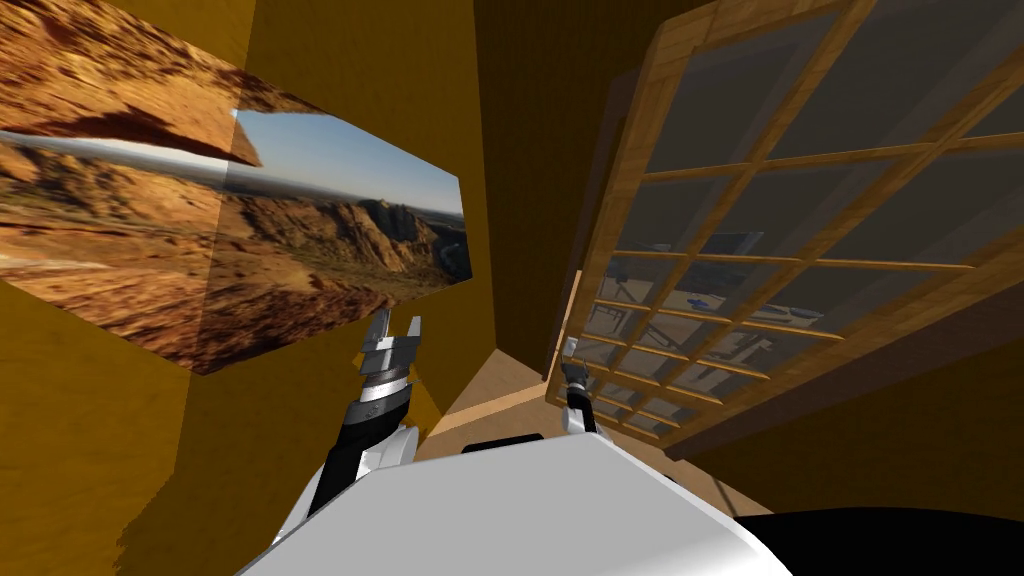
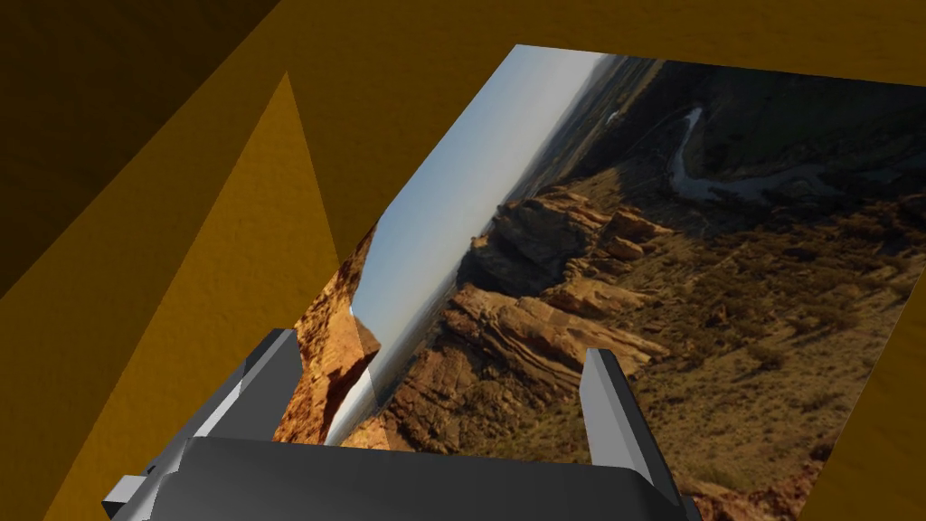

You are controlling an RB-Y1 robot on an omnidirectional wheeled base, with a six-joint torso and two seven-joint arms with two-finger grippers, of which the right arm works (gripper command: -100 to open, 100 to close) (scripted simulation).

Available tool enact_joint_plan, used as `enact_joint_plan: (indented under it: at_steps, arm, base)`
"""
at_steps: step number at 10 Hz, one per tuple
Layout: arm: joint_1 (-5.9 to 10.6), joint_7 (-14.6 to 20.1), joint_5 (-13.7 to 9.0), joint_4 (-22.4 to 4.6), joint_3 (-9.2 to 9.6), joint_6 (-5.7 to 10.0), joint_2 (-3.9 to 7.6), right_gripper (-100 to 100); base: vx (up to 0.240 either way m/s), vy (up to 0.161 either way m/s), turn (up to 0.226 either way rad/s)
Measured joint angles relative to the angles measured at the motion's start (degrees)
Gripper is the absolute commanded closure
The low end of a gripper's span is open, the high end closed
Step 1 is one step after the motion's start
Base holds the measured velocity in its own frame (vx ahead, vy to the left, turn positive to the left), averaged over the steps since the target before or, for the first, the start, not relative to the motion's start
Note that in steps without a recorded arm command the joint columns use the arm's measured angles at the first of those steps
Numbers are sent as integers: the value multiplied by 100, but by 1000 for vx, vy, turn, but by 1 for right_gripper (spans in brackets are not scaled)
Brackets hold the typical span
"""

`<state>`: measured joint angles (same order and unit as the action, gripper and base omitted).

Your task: Pull the door open

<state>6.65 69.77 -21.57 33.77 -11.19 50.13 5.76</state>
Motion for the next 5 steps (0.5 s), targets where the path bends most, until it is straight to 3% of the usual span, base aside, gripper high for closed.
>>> enact_joint_plan:
  at_steps: [5]
  arm:
    - [94,644,-236,-24,73,-19,-81,-100]
  base:
    - [-86,-9,31]
